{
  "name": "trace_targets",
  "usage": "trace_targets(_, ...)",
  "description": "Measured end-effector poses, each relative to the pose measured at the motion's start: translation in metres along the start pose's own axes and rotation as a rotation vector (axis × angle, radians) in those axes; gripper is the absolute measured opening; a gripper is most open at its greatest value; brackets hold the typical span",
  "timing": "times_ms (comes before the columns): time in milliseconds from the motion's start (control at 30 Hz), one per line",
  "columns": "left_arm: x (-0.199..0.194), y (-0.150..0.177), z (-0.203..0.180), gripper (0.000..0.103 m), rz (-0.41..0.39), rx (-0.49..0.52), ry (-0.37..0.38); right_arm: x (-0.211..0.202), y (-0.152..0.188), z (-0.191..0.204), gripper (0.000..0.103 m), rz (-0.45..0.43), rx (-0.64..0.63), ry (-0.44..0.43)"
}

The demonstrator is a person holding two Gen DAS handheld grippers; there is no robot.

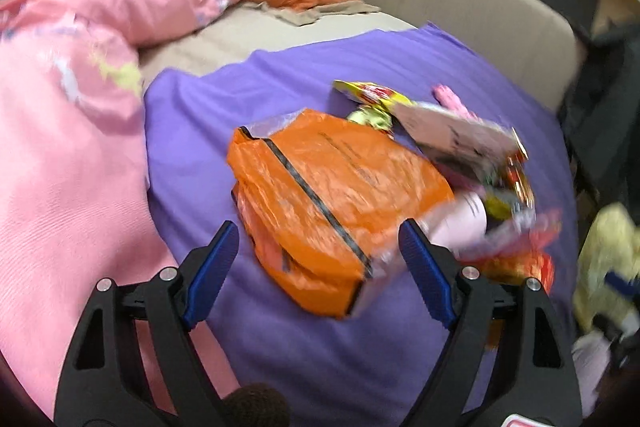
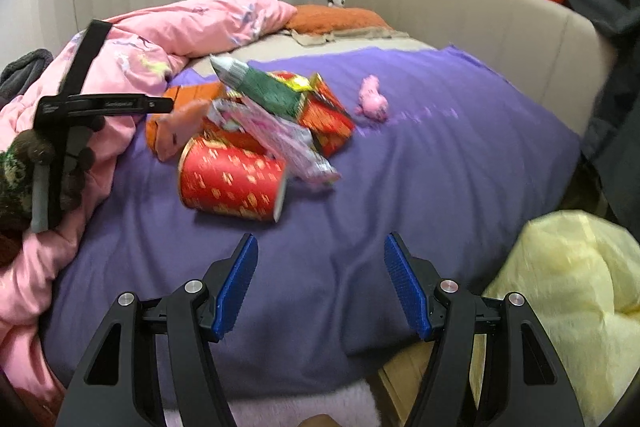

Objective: Collect trash
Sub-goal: 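Grasp the orange plastic bag with the left tool while the right tool grasps a red-gold wrapper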

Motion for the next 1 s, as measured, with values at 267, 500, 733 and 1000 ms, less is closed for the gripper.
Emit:
trace_targets(267, 0.022, -0.021, 0.003, 0.078, 0.011, -0.033, -0.042, 0.035, -0.056, 0.004, 0.062, -0.065, -0.137, 0.027)
trace_targets(500, 0.035, -0.008, 0.008, 0.071, 0.03, -0.046, -0.005, 0.104, -0.097, -0.016, 0.062, -0.021, 0.018, 0.0)
trace_targets(733, 0.034, -0.001, 0.014, 0.064, 0.066, -0.094, 0.043, 0.171, -0.101, -0.026, 0.037, 0.081, 0.058, 0.02)
trace_targets(1000, 0.039, 0.006, 0.024, 0.048, 0.114, -0.163, 0.0, 0.112, -0.067, -0.051, 0.016, 0.043, 0.132, -0.002)
Point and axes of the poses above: each gripper's, at about its wrist camera, not at the fingertips, and x roughly the way its jaws point, z to its left, y to its underside, the point moved 3 cm from there along x, roughly the way its jaws point, and after that the axes turned 4 degrees about -z, right-handed, at the moved point
